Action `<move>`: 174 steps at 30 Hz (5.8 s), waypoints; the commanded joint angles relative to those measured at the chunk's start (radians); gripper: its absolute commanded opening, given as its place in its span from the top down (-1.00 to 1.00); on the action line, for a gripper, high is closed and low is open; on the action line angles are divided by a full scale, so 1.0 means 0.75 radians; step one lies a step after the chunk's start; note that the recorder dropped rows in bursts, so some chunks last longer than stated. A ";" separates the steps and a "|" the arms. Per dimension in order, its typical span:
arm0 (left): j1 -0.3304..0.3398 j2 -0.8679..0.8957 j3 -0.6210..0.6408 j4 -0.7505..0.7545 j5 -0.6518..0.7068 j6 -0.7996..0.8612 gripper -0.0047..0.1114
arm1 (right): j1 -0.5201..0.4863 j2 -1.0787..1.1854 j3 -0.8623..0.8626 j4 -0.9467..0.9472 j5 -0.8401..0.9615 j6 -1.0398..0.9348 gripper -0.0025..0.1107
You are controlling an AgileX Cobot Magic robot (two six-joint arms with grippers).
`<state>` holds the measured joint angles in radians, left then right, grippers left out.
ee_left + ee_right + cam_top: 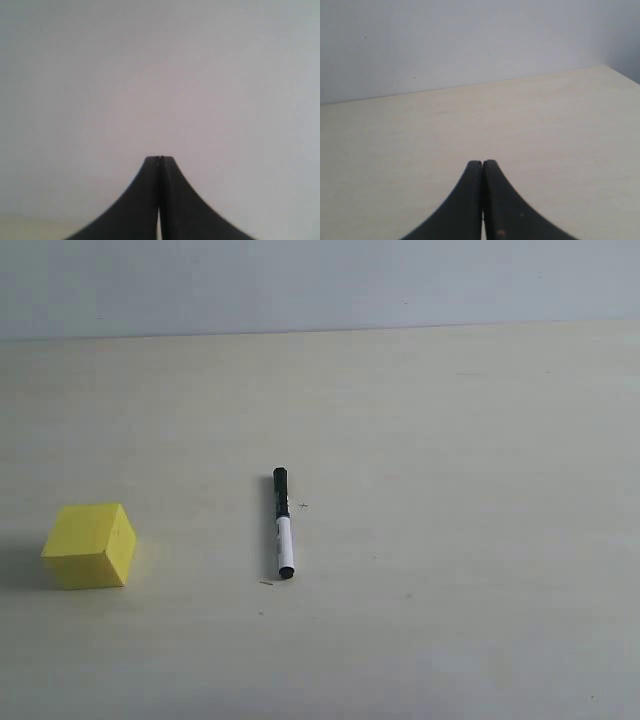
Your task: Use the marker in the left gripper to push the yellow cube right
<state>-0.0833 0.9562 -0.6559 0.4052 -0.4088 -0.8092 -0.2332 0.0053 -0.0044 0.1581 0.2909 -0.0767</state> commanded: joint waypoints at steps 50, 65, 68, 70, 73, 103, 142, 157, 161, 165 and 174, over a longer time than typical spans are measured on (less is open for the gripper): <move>-0.990 1.648 -1.203 -0.444 1.956 0.336 0.17 | 0.001 -0.007 0.006 0.000 -0.007 -0.001 0.96; -0.996 1.574 -1.203 -0.342 2.054 0.511 0.92 | 0.001 -0.007 0.006 0.000 -0.007 -0.001 0.96; -1.008 1.300 -1.131 -0.099 2.173 0.510 0.92 | 0.001 -0.007 0.006 0.000 -0.007 -0.001 0.96; -0.960 1.071 -0.984 0.078 2.173 0.516 0.92 | 0.001 -0.007 0.006 0.000 -0.007 -0.001 0.96; -0.754 0.818 -0.814 0.106 2.173 0.600 0.92 | 0.001 -0.007 0.006 0.000 -0.007 -0.001 0.96; 0.228 0.917 -0.545 -0.131 1.665 2.744 0.92 | 0.163 -0.007 0.006 0.029 -0.007 -0.001 0.96; 0.055 0.952 -0.215 -0.231 1.439 3.032 0.92 | 0.418 -0.007 0.006 0.033 -0.007 -0.001 0.96; -0.275 0.985 -0.215 -0.038 1.473 2.459 0.92 | 0.418 -0.007 0.006 0.033 -0.007 -0.001 0.96; -0.463 0.991 -0.215 0.074 1.434 2.279 0.92 | 0.418 -0.007 0.006 0.033 -0.007 -0.001 0.96; -0.425 0.991 -0.215 0.320 1.518 2.029 0.92 | 0.418 -0.007 0.006 0.033 -0.007 -0.001 0.96; -0.383 0.991 -0.215 0.328 1.425 1.976 0.92 | 0.418 -0.007 0.006 0.033 -0.007 -0.001 0.96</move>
<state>-0.3611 1.7006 -0.8183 0.6591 0.7059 0.6899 0.0768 0.0053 -0.0044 0.1839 0.2909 -0.0749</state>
